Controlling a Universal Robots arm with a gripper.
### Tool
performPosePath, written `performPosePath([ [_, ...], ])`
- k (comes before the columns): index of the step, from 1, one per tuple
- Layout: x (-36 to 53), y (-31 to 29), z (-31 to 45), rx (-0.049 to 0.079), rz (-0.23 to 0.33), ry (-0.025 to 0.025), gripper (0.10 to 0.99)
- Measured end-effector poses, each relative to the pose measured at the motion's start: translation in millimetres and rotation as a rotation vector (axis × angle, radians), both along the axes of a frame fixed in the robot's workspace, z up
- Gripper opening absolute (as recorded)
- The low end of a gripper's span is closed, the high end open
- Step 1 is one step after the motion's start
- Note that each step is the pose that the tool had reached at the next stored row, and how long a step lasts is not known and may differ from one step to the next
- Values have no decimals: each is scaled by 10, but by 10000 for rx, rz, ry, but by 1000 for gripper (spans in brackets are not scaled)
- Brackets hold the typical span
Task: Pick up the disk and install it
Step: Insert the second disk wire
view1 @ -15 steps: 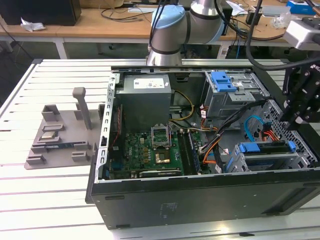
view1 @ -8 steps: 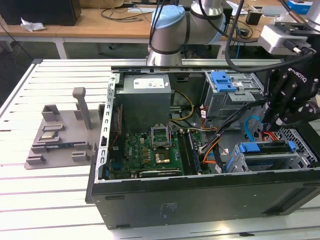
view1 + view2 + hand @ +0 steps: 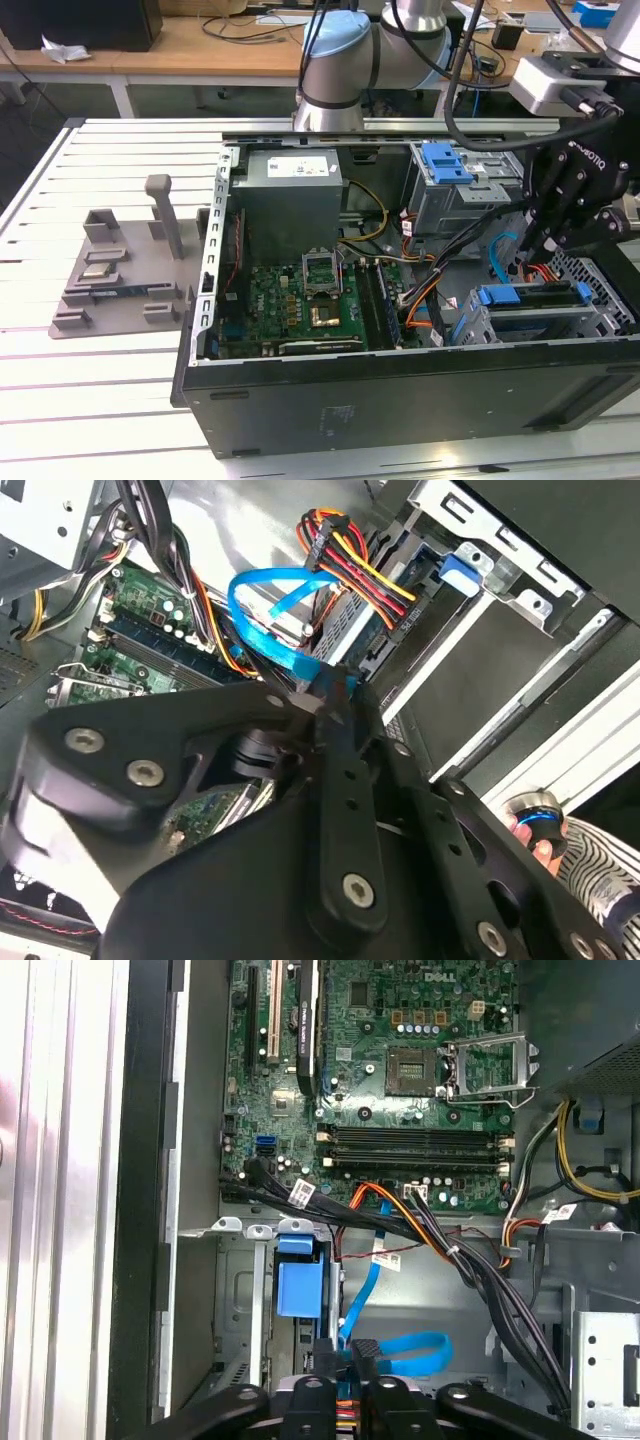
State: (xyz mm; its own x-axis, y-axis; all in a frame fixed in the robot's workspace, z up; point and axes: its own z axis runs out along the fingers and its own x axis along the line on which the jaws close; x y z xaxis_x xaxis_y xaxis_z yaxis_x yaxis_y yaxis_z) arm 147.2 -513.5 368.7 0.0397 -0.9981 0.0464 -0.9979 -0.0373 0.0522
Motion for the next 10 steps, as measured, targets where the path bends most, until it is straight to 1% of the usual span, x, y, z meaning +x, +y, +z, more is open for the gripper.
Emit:
performPosePath([
  [1,0,0,0,0,0,0,161],
  [5,0,-6,-3,2,0,0,161],
  [6,0,-20,-2,-10,1,-1,161],
  [7,0,-63,-6,-22,-1,0,161],
  [8,5,-105,-26,-23,-7,0,161],
  [10,55,-129,-90,-22,-8,22,161],
])
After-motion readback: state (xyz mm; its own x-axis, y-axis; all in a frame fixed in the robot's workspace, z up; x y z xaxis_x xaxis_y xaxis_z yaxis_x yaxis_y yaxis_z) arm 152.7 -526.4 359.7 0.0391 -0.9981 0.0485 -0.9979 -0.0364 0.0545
